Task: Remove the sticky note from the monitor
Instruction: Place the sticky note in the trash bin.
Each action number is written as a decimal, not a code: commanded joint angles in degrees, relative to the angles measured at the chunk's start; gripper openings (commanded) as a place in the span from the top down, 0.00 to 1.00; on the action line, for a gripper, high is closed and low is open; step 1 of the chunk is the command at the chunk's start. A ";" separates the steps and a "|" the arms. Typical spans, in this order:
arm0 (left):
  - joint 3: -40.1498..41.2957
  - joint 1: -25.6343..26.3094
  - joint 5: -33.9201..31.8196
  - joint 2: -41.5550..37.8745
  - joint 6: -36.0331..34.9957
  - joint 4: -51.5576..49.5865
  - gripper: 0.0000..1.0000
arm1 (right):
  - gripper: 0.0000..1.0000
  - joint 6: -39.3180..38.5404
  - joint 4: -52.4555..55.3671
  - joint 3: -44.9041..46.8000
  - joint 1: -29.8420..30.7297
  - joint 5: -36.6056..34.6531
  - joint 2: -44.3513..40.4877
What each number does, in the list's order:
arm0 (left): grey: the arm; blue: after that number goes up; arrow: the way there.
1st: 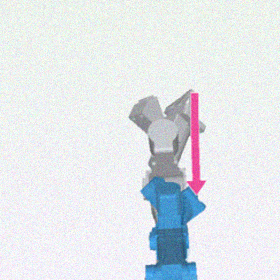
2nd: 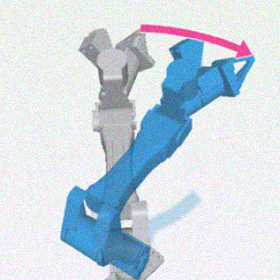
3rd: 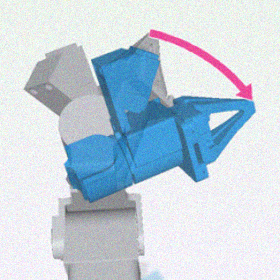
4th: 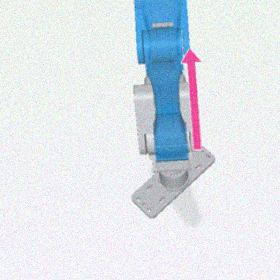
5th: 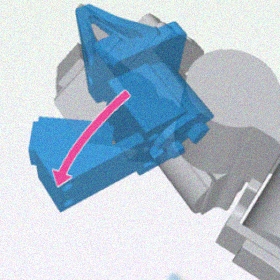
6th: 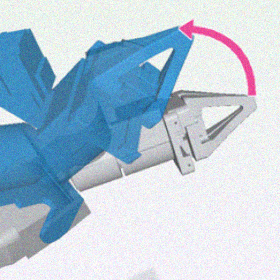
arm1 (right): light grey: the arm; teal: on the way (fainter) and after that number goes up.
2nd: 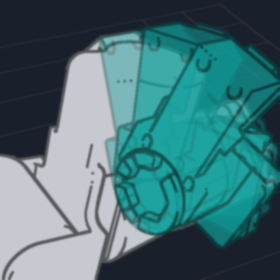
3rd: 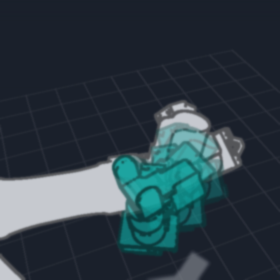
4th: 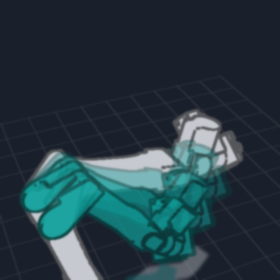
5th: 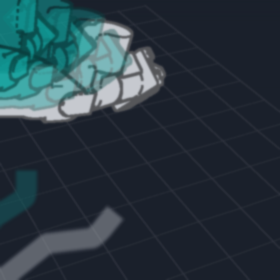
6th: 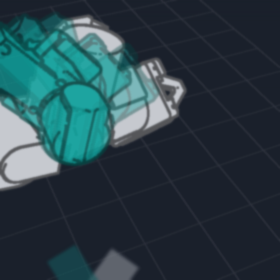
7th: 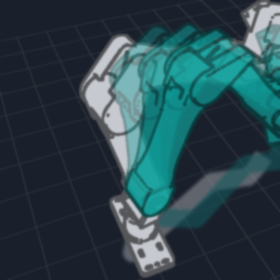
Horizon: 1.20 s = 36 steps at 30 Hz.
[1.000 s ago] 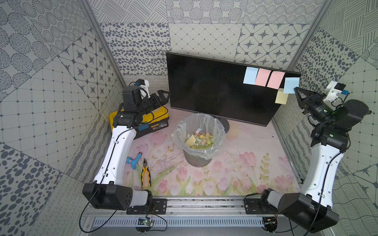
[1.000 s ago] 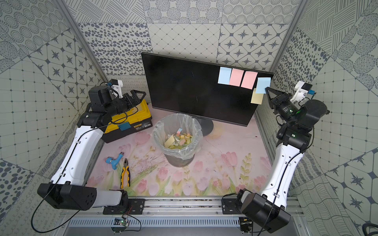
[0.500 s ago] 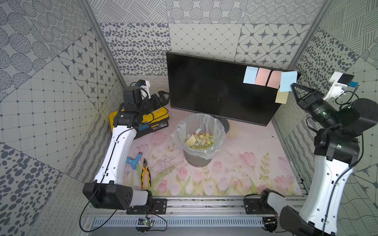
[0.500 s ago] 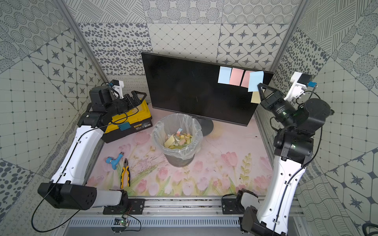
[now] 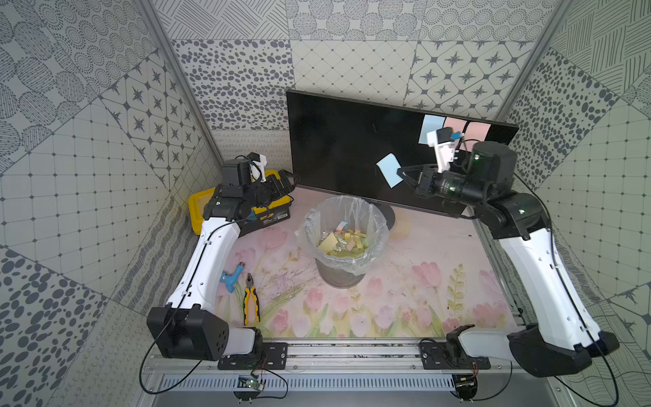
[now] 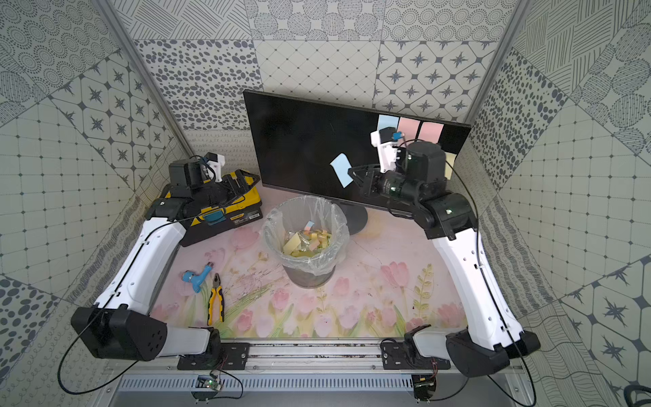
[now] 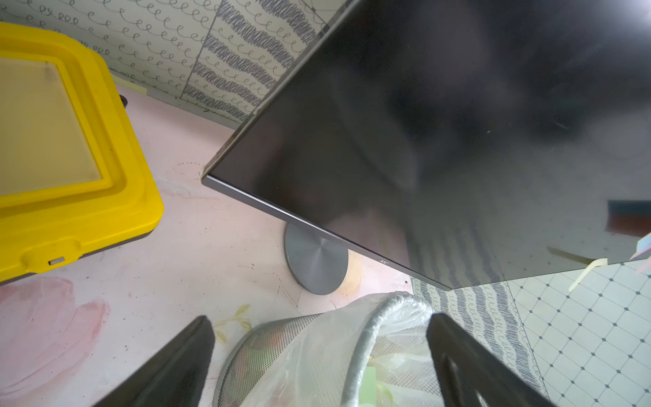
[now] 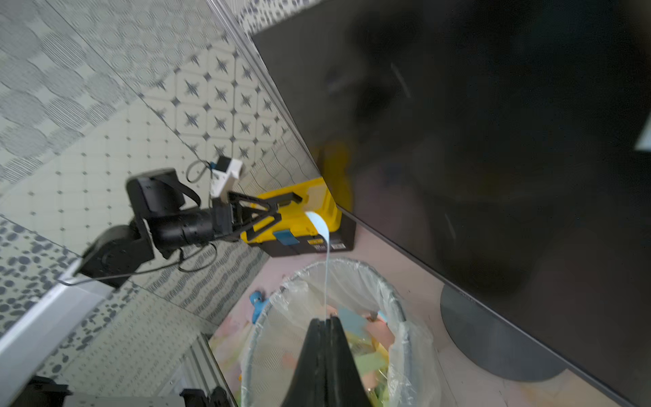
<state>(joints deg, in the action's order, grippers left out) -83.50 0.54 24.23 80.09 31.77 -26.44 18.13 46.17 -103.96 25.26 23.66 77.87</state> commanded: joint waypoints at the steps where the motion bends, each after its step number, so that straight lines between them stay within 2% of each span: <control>1: 1.95 -0.64 0.76 -1.06 0.53 0.43 0.01 | 1.00 -7.25 6.24 -1.42 4.30 -6.89 2.09; 15: 3.52 -0.63 1.83 -1.30 0.71 0.44 0.01 | 1.00 -15.17 12.16 -0.19 15.78 -13.66 12.77; 28: 4.12 -0.62 4.15 -0.64 0.94 3.23 0.01 | 0.99 -16.65 12.98 -0.29 19.36 -15.96 19.34; 31: 4.18 -0.62 4.25 -0.64 0.84 3.22 0.01 | 0.87 -16.97 13.38 -0.71 19.95 -16.53 20.42; 36: 4.36 -0.65 4.17 -0.81 0.41 3.00 0.01 | 0.52 -17.61 14.25 -1.89 20.28 -18.51 21.03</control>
<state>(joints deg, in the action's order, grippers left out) -79.33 0.54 25.98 79.35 32.75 -26.09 1.17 60.49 -103.98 45.30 6.90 98.63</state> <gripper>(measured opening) 0.991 0.458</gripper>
